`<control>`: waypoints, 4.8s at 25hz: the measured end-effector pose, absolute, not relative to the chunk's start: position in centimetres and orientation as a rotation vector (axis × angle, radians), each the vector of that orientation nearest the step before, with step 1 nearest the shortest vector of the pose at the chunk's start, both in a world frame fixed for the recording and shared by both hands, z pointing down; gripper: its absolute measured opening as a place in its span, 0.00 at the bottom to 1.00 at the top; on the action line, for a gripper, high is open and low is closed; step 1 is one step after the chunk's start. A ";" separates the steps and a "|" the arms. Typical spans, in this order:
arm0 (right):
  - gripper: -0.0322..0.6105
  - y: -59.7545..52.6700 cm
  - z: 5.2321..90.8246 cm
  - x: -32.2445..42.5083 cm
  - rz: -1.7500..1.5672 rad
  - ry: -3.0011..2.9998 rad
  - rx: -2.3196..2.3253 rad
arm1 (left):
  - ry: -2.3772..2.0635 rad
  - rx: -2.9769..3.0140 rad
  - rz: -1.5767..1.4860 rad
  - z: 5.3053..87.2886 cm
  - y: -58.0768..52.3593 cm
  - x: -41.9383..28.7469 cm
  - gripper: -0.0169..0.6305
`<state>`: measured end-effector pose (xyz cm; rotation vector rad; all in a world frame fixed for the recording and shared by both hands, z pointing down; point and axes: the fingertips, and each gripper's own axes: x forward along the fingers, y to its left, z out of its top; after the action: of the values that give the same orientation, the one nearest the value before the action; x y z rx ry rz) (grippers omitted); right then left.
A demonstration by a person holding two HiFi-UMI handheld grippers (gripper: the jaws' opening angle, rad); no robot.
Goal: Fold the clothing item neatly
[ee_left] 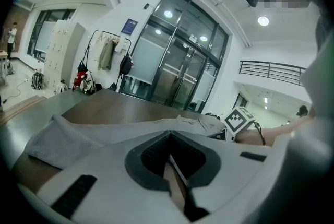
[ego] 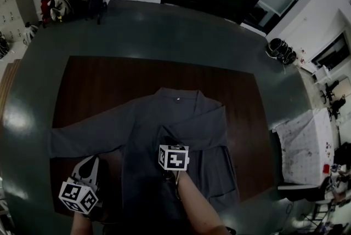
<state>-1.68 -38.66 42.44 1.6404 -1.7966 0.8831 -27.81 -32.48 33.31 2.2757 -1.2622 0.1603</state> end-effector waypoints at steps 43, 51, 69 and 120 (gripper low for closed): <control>0.23 -35.0 37.4 -13.4 0.968 -2.140 1.518 | -1.618 2.173 0.258 29.7 -26.1 -35.5 0.04; 0.03 -29.9 33.6 -28.1 0.570 -2.483 1.200 | -1.624 2.127 0.201 31.1 -26.4 -44.0 0.04; 0.16 -31.2 43.6 -53.4 0.302 -2.210 0.862 | -1.490 2.119 0.149 34.7 -27.0 -59.8 0.04; 0.05 -32.3 21.7 -4.9 0.752 -2.479 1.636 | -1.311 2.278 0.040 26.5 -27.7 -25.7 0.04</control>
<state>-4.95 -32.25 21.73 1.6362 -2.4790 0.7524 -25.66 -27.68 26.53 2.2783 -1.3105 0.0403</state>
